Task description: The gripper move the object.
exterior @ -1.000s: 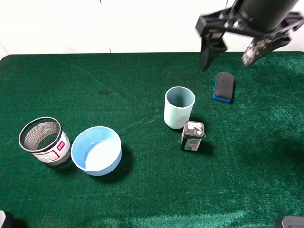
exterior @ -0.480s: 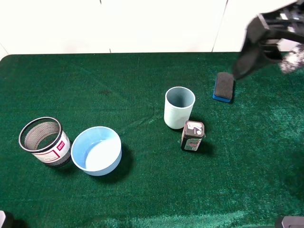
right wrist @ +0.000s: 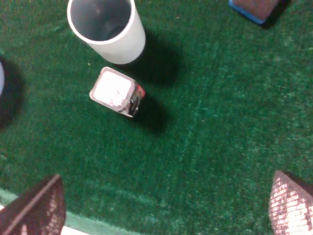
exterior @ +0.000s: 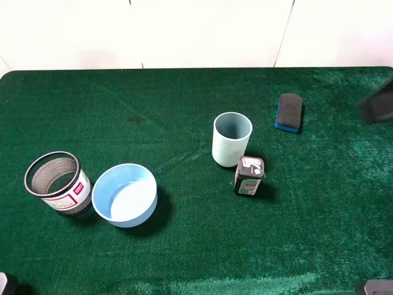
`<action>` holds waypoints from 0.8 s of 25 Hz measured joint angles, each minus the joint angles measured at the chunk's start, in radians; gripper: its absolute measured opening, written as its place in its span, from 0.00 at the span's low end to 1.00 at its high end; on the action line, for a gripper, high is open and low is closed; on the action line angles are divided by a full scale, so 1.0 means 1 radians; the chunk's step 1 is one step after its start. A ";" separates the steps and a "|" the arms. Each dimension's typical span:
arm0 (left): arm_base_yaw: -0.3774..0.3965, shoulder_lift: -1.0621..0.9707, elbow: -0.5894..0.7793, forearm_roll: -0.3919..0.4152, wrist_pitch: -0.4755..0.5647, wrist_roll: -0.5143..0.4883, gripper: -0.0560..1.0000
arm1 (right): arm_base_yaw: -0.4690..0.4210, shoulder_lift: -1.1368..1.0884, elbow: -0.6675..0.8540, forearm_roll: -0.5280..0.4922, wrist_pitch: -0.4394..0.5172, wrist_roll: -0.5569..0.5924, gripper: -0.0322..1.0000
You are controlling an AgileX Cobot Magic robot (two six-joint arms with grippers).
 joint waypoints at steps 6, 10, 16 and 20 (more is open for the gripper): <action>0.000 0.000 0.000 0.000 0.000 0.000 0.99 | -0.040 -0.161 0.097 -0.014 0.001 0.000 0.63; 0.000 0.000 0.000 0.000 0.000 0.000 0.99 | -0.158 -0.268 0.170 -0.021 0.001 -0.001 0.63; 0.000 0.000 0.000 0.000 0.000 0.000 0.99 | -0.351 -0.460 0.250 -0.033 0.002 -0.001 0.63; 0.000 0.000 0.000 0.000 0.000 0.000 0.99 | -0.436 -0.588 0.303 -0.044 -0.008 -0.027 0.63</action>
